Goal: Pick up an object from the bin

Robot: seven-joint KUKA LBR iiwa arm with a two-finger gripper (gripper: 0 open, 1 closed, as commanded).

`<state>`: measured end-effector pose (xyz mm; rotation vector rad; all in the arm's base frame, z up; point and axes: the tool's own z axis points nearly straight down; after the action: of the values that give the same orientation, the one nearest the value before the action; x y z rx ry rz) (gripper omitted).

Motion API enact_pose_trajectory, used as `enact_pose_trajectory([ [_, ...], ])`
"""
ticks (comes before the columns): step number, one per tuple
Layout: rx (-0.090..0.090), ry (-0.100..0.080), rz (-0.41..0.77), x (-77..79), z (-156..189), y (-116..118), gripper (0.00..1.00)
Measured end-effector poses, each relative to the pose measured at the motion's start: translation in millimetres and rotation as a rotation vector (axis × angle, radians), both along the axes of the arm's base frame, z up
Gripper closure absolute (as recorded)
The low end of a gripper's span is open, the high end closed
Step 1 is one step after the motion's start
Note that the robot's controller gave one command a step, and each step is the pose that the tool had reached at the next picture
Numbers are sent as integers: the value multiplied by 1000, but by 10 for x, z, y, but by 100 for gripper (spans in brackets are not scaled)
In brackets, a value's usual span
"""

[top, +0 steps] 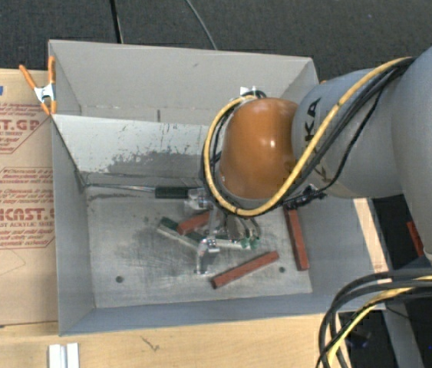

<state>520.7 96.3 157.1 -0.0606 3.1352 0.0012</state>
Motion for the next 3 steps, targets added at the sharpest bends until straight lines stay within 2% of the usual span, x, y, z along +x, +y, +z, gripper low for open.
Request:
enact_pose_trajectory([
  [1,-1,11,-33,46,28,-352,0],
  [2,-1,12,89,397,-843,-319,100],
  [3,-1,11,89,399,-842,-319,100],
])
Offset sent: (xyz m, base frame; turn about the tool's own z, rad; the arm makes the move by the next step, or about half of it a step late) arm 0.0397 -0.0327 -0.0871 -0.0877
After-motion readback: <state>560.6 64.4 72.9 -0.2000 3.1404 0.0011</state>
